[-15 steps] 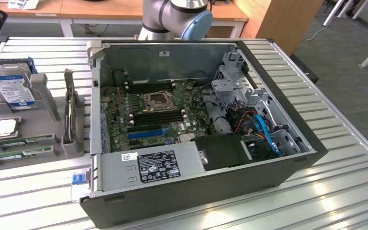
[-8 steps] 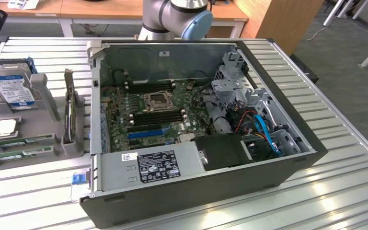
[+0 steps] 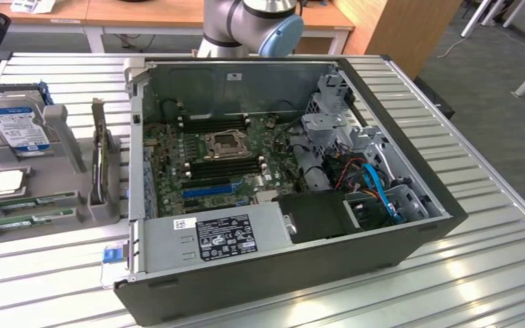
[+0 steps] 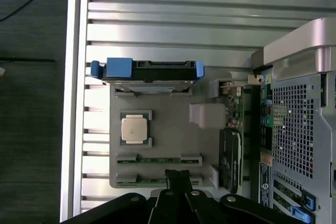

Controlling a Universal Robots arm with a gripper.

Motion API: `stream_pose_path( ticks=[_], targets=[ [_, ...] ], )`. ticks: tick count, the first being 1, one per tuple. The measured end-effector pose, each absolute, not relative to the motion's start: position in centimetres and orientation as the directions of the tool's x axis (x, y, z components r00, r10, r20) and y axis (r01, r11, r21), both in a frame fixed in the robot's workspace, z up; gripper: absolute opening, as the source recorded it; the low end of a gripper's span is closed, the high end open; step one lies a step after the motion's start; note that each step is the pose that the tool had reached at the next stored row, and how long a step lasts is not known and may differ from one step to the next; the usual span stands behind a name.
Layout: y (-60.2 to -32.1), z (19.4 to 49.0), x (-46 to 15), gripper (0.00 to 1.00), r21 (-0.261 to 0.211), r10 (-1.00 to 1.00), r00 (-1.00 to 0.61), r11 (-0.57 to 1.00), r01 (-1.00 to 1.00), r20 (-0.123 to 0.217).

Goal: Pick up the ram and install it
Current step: 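Pick up the ram and move it above insertion slot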

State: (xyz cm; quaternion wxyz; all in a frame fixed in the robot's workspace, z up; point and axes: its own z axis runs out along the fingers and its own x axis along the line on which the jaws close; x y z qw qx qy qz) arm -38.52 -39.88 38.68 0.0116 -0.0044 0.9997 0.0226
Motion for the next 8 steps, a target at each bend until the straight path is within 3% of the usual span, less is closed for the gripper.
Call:
stream_pose_path(
  ticks=[8],
  targets=[
    [-39.88,38.68,-38.53,0.1,0.045,-0.063,-0.998,0.997,-0.064,-0.024]
  ],
)
